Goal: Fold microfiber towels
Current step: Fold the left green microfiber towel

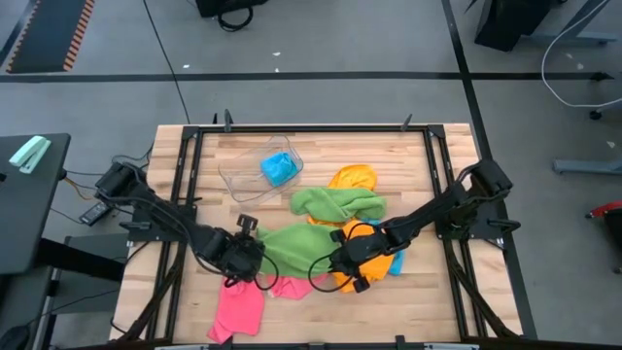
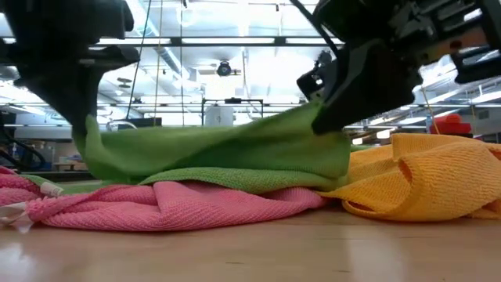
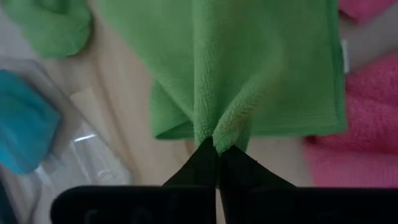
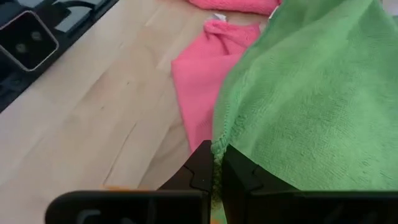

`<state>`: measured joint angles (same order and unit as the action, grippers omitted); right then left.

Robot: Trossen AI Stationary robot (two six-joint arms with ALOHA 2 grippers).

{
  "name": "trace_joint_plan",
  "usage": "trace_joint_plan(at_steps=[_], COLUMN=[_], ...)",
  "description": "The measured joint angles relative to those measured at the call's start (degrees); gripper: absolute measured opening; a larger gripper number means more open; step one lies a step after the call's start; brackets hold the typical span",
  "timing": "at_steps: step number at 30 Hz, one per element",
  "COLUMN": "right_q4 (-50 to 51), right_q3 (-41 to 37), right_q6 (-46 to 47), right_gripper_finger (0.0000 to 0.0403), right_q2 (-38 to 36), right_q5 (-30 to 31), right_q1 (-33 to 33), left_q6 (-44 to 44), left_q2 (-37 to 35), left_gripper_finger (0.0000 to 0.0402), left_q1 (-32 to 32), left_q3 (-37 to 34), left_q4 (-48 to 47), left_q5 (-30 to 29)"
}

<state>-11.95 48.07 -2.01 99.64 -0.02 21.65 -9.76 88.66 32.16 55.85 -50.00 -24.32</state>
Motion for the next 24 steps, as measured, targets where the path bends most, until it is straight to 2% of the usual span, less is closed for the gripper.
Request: trace_joint_plan(at_steps=[10, 19, 24], right_q4=[-0.3, 1.1, 1.6], right_q3=[0.0, 0.0, 0.0], right_q6=[0.6, 3.0, 4.0], right_gripper_finger=[0.0025, 0.0025, 0.0026], right_q2=[0.9, 0.8, 0.8], right_q5=[-0.3, -0.3, -0.3], right_q1=[0.0, 0.0, 0.0], left_q6=[-0.2, -1.9, -4.7], left_q2=[2.2, 2.2, 2.2], left_gripper_finger=[0.0029, 0.0011, 0.0051], left_q1=[2.3, 2.5, 2.5], left_q3=[0.0, 0.0, 0.0], left_q4=[0.2, 1.8, 1.6], left_q5=[1.3, 2.6, 3.2])
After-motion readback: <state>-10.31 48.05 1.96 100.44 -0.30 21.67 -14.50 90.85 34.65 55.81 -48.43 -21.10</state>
